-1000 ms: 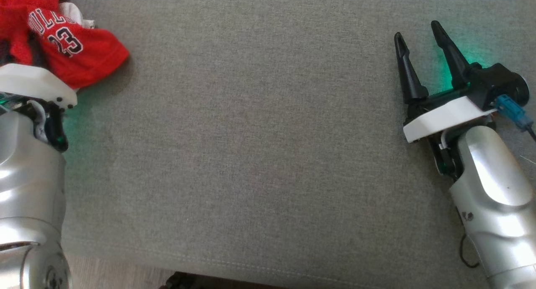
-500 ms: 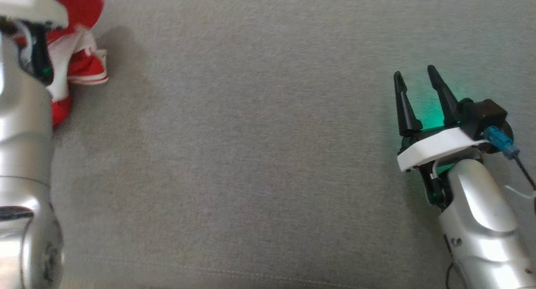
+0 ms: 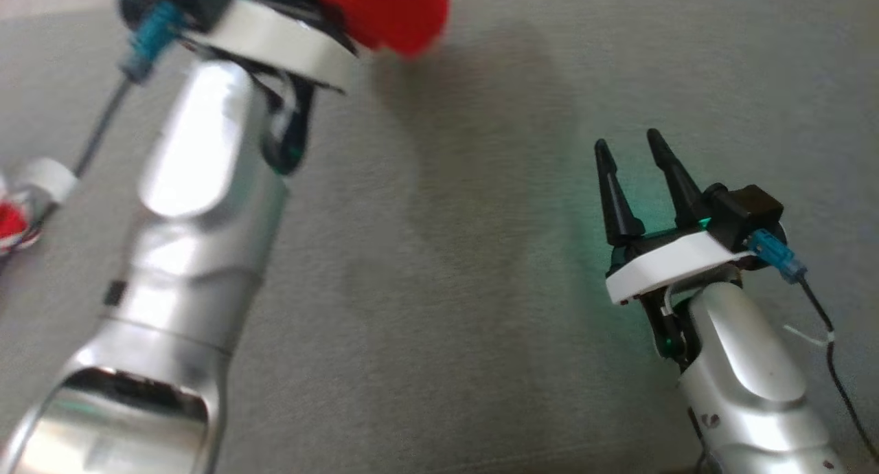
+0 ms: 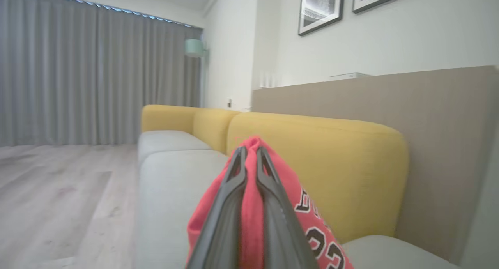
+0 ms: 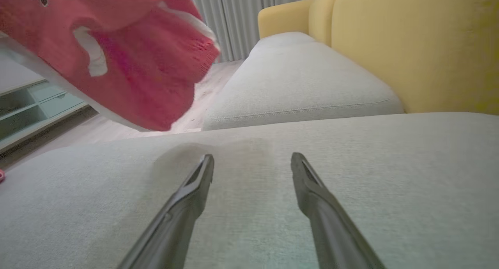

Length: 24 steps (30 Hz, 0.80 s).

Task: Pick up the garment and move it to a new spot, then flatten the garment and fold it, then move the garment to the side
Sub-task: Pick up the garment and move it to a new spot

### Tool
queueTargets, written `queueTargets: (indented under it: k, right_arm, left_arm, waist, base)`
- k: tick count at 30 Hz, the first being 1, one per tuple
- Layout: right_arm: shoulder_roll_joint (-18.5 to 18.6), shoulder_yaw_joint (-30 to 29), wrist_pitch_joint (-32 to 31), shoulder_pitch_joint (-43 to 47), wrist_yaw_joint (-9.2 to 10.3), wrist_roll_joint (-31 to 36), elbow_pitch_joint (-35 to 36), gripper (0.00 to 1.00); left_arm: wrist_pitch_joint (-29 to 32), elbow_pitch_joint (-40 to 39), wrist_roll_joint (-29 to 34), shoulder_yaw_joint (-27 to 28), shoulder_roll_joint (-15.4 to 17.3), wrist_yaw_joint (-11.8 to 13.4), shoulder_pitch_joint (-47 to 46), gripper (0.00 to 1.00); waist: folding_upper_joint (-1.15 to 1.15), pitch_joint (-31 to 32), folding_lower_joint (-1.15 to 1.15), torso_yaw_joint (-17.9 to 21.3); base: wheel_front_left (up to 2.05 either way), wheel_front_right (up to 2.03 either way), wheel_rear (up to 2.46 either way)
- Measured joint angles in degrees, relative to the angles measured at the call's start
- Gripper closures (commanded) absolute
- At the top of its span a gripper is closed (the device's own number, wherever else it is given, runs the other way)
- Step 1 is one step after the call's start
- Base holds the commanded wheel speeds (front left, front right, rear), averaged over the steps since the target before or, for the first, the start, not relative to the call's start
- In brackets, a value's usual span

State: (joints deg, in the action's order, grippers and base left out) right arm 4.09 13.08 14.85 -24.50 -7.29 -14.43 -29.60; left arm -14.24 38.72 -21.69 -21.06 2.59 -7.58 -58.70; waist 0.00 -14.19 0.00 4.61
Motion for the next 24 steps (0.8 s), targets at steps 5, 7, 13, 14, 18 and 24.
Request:
queueTargets:
  k: [5, 7, 13, 14, 18, 24]
  right_arm:
    - [-0.1, 1.8, 0.0, 0.3, 0.00, -1.0, 0.4, 0.00]
    - [-0.2, 2.9, 0.0, 0.8, 0.00, -2.0, 0.4, 0.00]
    - [-0.3, 4.7, -0.1, 2.4, 0.00, -4.7, 0.7, 0.00]
    - [-0.3, 4.6, -0.1, 2.5, 0.00, -4.7, 0.8, 0.00]
    - [-0.3, 3.7, -0.1, 2.9, 0.00, -4.7, 0.8, 0.00]
    - [-0.4, 1.6, -0.1, 3.0, 0.00, -4.1, 0.8, 0.00]
  left_arm:
    - [0.1, -2.8, -4.1, -5.9, -0.7, 0.0, 2.8, 1.00]
    - [0.1, -4.2, -6.2, -9.2, -0.7, 0.0, 3.9, 1.00]
    - [0.5, -7.7, -14.2, -20.8, -0.8, 3.0, 7.5, 0.92]
    - [0.5, -7.3, -14.6, -21.9, -0.8, 3.6, 8.2, 0.17]
    - [0.4, -4.2, -15.0, -23.2, -0.8, 5.5, 11.4, 0.00]
    - [-0.2, -3.4, -13.2, -19.5, 1.5, 7.2, 15.1, 0.00]
  waist:
    - [0.00, 0.4, 0.00, 4.8]
    - [0.00, 0.6, 0.00, 6.9]
    - [0.00, 1.0, 0.00, 11.9]
    - [0.00, 1.1, 0.01, 12.1]
    - [0.00, 1.5, 0.00, 11.4]
    - [0.00, 2.6, 0.01, 9.0]
  base:
    - [0.00, 0.00, 0.00]
    - [0.00, 0.00, 0.00]
    - [0.00, 0.00, 0.00]
    - [0.00, 0.00, 0.00]
    - [0.00, 0.00, 0.00]
    - [0.00, 0.00, 0.00]
